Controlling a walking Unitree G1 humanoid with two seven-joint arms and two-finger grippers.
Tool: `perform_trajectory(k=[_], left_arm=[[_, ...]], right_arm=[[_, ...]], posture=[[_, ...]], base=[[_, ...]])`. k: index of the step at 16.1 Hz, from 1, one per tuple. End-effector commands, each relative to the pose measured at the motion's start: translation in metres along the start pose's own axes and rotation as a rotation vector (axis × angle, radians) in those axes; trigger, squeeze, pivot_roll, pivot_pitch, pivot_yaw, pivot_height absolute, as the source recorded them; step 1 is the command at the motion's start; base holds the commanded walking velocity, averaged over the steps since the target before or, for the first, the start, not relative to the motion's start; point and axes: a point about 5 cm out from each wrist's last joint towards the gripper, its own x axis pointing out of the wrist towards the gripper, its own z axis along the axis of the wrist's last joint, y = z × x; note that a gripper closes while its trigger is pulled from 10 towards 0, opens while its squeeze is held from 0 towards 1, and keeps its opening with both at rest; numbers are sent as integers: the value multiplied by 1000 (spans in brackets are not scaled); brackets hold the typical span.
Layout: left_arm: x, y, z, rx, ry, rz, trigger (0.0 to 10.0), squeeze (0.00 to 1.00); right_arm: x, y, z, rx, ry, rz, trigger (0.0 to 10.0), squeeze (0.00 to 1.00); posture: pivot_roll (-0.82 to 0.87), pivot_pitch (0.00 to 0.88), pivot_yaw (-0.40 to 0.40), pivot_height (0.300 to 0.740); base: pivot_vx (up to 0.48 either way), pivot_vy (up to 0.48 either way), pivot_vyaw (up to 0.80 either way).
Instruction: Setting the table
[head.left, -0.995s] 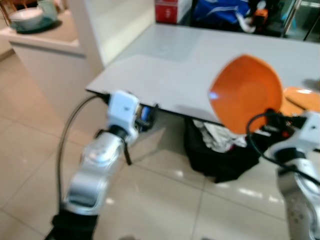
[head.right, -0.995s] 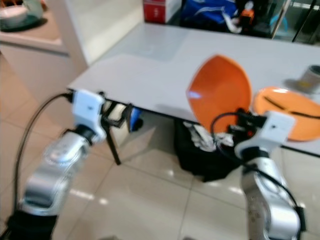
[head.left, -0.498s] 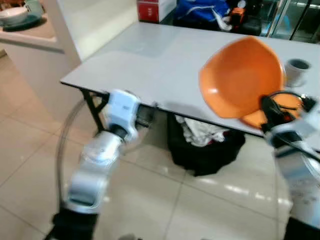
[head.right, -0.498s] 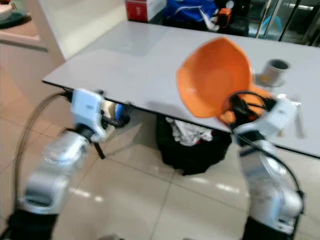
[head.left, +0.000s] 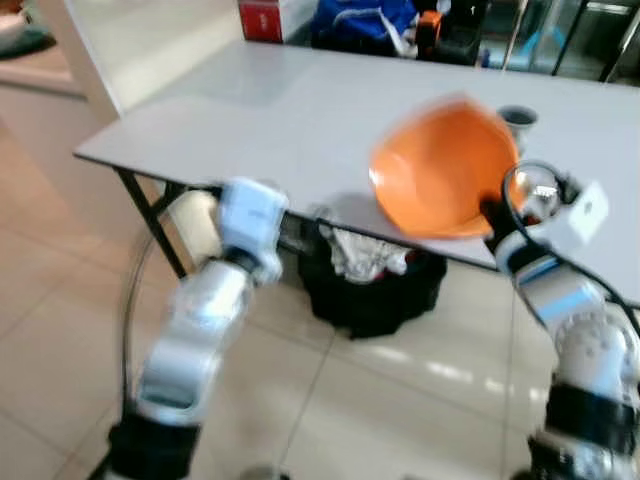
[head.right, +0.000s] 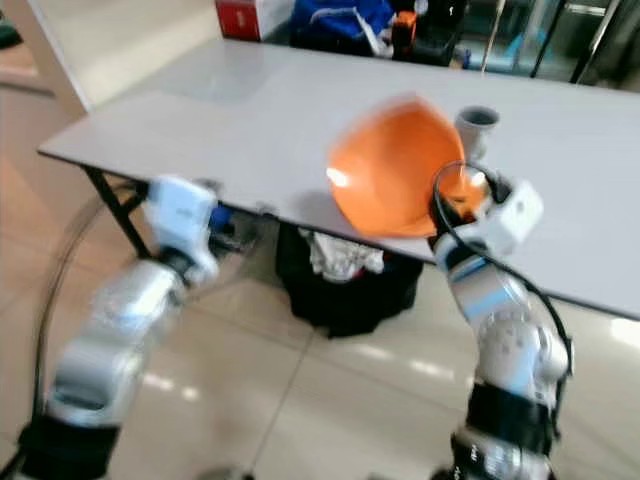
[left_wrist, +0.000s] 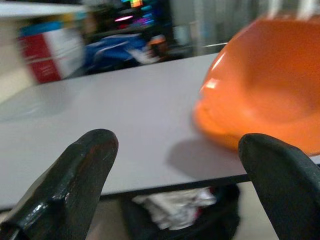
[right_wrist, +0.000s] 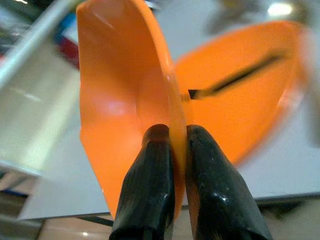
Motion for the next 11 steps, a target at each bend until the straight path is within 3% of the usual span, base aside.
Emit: perform_trajectory(k=[1, 3, 7, 10, 11], left_arm=[[-1, 7, 6, 19, -14, 5, 10000, 0], [-1, 6, 10, 11, -24, -29, 10000, 0], [-3, 8, 13, 21, -22, -26, 10000, 0], [-4, 7, 15, 20, -30, -26, 10000, 0], [-3, 6, 19, 11, -65, -27, 10000, 0]], right_arm=[[5, 15, 5, 10, -17, 51, 10000, 0], [29, 16, 3, 50, 24, 33, 10000, 0], [54, 20, 13, 45, -14, 16, 10000, 0], [59, 28, 26, 47, -72, 36, 10000, 0], [54, 34, 31, -39, -106, 74, 10000, 0]], posture=[[9, 28, 49, 740], [25, 30, 44, 740], [43, 32, 38, 740], [45, 27, 29, 740], [37, 23, 30, 740]], base=[[0, 0, 0], [0, 0, 0], [0, 0, 0], [0, 0, 0], [0, 0, 0]])
